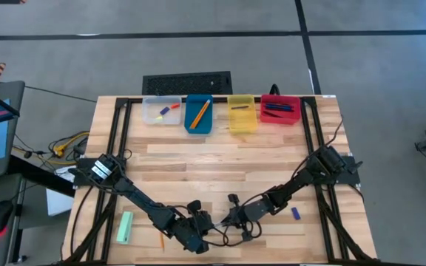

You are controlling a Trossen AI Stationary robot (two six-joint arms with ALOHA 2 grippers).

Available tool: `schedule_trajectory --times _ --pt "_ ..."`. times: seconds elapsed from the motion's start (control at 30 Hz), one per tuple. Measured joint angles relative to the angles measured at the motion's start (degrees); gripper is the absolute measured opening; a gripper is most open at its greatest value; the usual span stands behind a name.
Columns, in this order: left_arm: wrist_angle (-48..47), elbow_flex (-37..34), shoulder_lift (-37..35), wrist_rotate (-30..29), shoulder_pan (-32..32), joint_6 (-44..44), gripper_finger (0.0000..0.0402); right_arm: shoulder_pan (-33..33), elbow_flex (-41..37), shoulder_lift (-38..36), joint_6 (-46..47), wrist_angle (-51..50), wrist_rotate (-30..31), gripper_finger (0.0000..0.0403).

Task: Sort crayons/erasers/pens/pencils in bins
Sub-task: Put the blue crayon into the yellow bin

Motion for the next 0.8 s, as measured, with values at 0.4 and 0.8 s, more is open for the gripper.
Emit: schedule_trajectory --times 0.4,0.8 --pt "1.3 0.0 0.0 -1.0 0.0 -1.2 0.0048 0.0 0.0 -0.1 0.0 0.1 -0.2 0.0031" --pt "-3.1 0.0 -6.5 -2.9 -0.1 7.1 0.0137 -2.3 0.0 -0.1 -1.8 -2.4 -0.3 0.0029"
